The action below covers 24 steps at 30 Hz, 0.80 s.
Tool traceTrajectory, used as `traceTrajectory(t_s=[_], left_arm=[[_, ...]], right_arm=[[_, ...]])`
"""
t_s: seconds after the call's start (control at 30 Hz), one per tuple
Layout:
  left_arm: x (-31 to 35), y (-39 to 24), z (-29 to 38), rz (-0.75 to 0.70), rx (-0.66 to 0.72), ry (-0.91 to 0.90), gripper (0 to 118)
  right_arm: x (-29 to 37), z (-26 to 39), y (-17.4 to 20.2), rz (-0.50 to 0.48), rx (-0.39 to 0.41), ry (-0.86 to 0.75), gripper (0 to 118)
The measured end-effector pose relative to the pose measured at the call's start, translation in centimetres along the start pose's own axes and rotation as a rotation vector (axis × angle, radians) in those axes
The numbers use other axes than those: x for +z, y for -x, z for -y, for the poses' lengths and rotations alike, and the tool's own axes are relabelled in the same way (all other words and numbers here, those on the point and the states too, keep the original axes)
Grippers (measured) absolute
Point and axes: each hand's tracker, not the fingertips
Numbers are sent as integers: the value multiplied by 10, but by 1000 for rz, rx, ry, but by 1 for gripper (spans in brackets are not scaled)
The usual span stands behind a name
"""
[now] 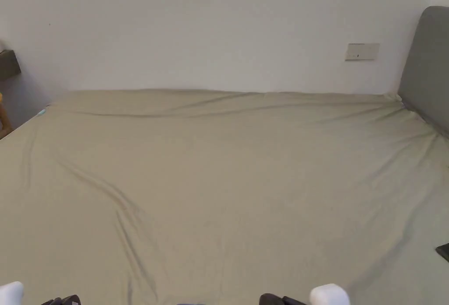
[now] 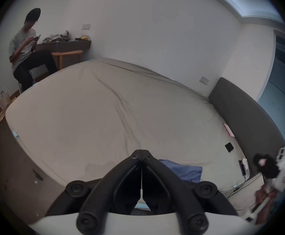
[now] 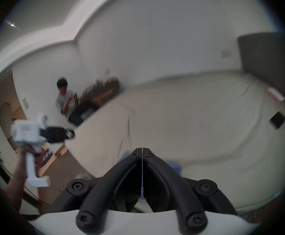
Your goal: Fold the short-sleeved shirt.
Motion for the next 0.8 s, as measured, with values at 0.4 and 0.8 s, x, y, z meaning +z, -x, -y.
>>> traceTrajectory(t_s=[0.4, 0.8], left_arm=[[-19, 18, -9, 185, 36, 136, 107], [-233, -12, 75, 443, 76, 635, 114]], right_arm=[[-121, 91, -44, -19, -254, 314, 2], [-119, 99, -63, -126, -310, 281, 2]])
